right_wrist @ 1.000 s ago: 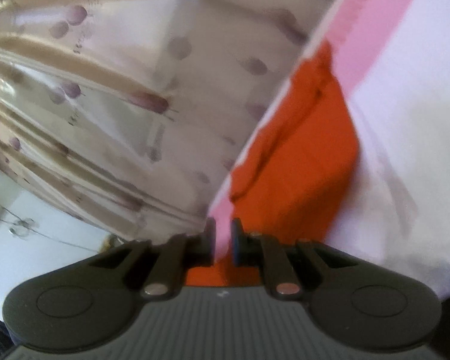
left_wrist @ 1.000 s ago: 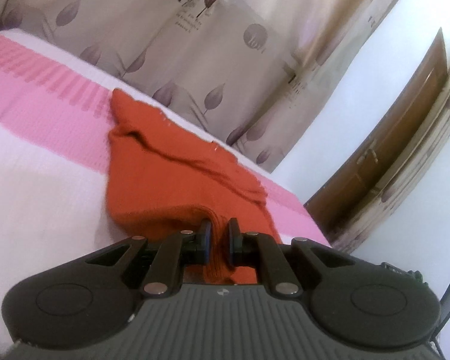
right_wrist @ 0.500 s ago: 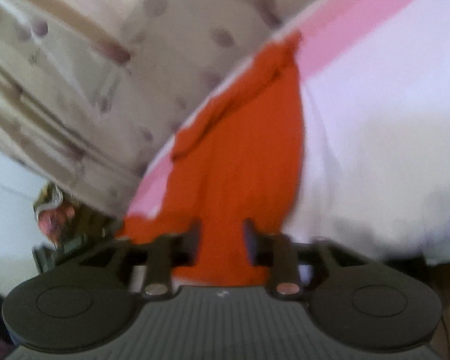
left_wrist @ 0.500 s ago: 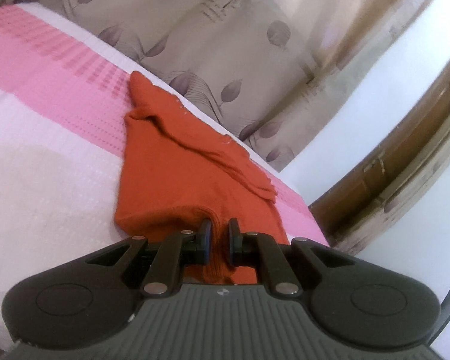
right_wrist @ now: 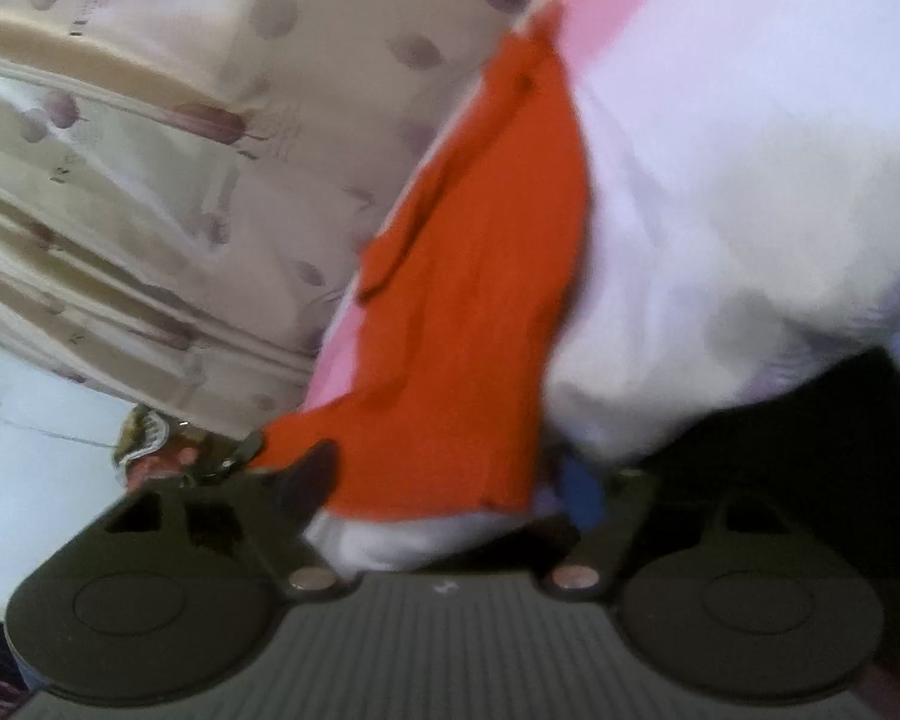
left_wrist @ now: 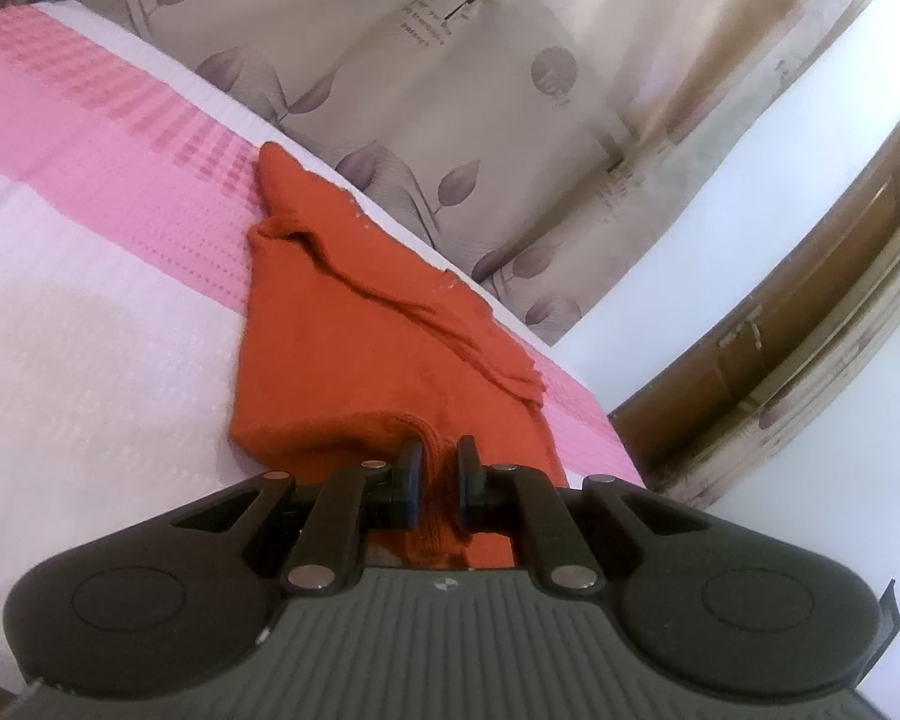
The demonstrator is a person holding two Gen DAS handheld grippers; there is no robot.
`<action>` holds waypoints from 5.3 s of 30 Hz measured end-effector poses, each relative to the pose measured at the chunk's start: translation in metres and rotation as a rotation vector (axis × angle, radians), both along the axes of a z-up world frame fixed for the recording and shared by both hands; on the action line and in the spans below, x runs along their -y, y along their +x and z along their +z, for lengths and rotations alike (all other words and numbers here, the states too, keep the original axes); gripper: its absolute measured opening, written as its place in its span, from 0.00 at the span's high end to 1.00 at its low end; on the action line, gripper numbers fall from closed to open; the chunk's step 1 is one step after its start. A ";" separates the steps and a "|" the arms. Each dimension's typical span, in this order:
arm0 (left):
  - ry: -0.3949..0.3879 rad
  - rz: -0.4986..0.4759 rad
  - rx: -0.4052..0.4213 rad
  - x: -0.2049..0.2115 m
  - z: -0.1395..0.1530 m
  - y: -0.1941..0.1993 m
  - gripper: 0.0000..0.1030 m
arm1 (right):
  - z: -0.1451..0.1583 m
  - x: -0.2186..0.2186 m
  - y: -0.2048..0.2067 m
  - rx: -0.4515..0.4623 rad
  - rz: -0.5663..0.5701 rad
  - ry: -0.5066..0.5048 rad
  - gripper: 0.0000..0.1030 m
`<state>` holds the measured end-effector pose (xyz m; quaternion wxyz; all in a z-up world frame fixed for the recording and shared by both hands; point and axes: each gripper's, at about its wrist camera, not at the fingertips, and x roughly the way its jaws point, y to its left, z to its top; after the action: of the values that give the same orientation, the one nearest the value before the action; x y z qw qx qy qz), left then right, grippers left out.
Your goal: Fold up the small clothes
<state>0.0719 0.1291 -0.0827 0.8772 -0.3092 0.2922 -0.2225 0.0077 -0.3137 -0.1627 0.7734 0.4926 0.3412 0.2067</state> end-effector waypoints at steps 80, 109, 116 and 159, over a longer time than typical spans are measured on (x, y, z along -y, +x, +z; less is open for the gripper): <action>-0.084 0.064 0.120 0.033 0.041 0.080 0.89 | 0.071 0.029 0.159 0.273 -0.046 0.140 0.89; -0.051 0.112 0.026 0.028 0.012 0.092 0.89 | 0.043 -0.064 0.224 0.289 0.412 -0.833 0.66; -0.053 0.127 0.036 0.028 0.013 0.097 0.89 | 0.054 -0.072 0.209 0.361 0.370 -0.924 0.91; -0.020 0.140 0.051 0.025 0.015 0.109 0.89 | 0.056 -0.078 0.252 0.370 0.393 -1.039 0.75</action>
<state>0.1808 0.1043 -0.0680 0.8947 -0.3317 0.2453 -0.1712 0.2597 -0.2359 -0.1066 0.9075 -0.0679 0.3419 0.2344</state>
